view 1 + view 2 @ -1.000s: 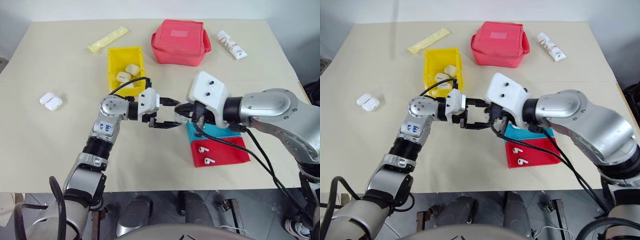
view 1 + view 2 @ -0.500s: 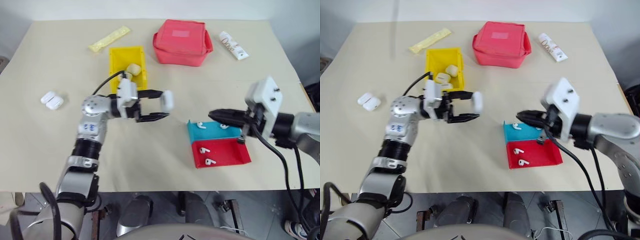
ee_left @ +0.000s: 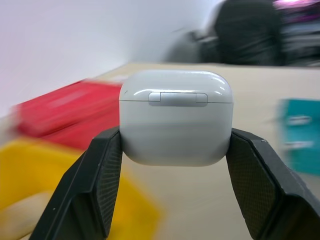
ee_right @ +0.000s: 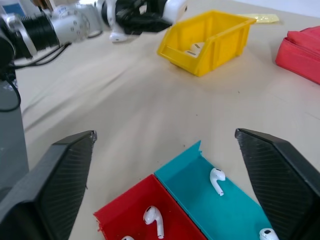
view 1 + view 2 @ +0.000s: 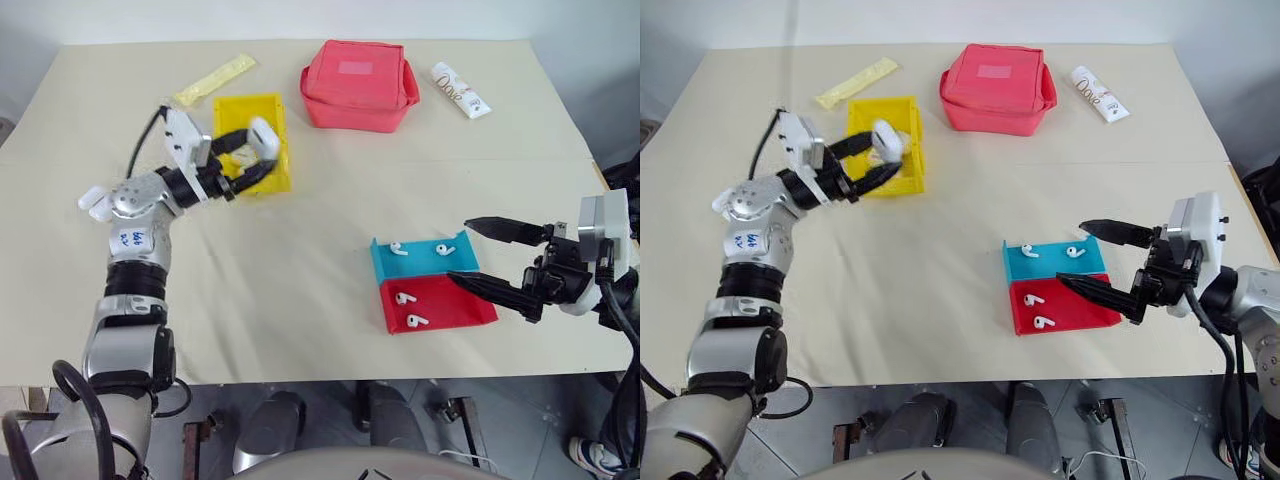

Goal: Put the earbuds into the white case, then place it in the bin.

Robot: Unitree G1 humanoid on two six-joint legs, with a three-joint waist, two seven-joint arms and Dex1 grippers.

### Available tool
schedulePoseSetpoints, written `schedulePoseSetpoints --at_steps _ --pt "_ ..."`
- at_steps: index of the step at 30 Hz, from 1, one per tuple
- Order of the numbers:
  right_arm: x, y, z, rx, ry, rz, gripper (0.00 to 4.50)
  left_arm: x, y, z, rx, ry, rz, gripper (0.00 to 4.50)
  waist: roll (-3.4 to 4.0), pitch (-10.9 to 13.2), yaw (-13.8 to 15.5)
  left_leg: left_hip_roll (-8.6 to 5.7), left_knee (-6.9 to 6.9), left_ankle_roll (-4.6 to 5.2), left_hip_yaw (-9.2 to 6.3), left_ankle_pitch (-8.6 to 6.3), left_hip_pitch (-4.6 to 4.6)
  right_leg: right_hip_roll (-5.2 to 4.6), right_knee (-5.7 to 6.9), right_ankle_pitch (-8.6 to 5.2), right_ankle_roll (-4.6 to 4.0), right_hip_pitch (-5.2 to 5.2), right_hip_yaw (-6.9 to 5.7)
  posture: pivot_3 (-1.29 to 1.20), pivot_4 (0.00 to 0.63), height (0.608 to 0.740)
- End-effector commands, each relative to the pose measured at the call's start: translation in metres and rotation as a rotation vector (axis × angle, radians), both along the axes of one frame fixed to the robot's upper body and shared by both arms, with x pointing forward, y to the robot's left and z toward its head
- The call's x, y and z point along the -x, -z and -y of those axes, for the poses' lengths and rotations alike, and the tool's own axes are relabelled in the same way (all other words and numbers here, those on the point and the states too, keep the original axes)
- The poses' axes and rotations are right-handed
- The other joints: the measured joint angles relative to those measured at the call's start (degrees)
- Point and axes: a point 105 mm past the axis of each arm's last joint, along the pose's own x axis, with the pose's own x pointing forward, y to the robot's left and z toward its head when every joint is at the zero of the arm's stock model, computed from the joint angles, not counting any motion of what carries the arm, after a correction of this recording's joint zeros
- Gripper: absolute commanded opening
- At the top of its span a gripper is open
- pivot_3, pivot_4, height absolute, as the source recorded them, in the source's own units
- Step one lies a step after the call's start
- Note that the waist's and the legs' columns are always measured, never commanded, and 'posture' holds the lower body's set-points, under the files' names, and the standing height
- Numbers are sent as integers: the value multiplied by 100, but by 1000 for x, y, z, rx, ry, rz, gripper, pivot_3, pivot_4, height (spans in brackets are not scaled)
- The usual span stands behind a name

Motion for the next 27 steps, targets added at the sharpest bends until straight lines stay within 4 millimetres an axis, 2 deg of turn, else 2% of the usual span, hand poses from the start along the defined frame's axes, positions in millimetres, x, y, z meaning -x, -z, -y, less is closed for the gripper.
schedulePoseSetpoints --at_steps 1,3,6,11,17,22,25,27 --pt "0 -2 -5 3 7 40 4482 -22 -9 -25 -31 -221 2 2764 0 0 3 -1 0 0 0 0 -1 0 0 0 0 0 0 0 150 740" --pt "1 1 -8 5 10 39 4482 -34 -6 -39 -58 -345 -34 2764 -2 1 9 -1 0 0 0 0 -1 0 0 0 1 -1 0 0 150 740" --pt "2 1 -12 2 8 42 4482 -39 2 -37 -76 -353 -70 2764 -3 1 30 -3 1 0 -1 1 -1 0 2 1 1 -1 0 0 150 740" --pt "1 0 -12 13 5 36 4500 -38 0 -19 -52 -263 -57 4373 -6 3 32 -9 3 4 -1 3 -4 -7 1 2 3 0 -2 0 150 740" --pt "-3 -4 -11 40 -22 34 4500 -26 -12 -13 -49 -144 27 4448 -6 3 -26 -2 1 1 1 2 -4 -4 2 2 3 -4 -2 0 150 740" --pt "-10 -8 -9 54 -41 41 4500 -1 -23 -14 -46 5 118 4448 -5 3 -110 0 -1 0 -1 2 -4 -6 1 1 2 -3 -3 0 150 740" --pt "-12 -8 -5 72 -85 3 4500 37 -10 -30 -40 133 16 4448 -1 2 -200 1 -4 0 1 2 -3 -10 1 0 0 -5 1 0 150 740" --pt "-13 -7 -1 78 -104 -25 4500 53 -3 -33 -62 163 -10 4448 0 3 -269 7 -12 1 -1 0 2 -19 3 -4 -8 -6 7 0 150 740"
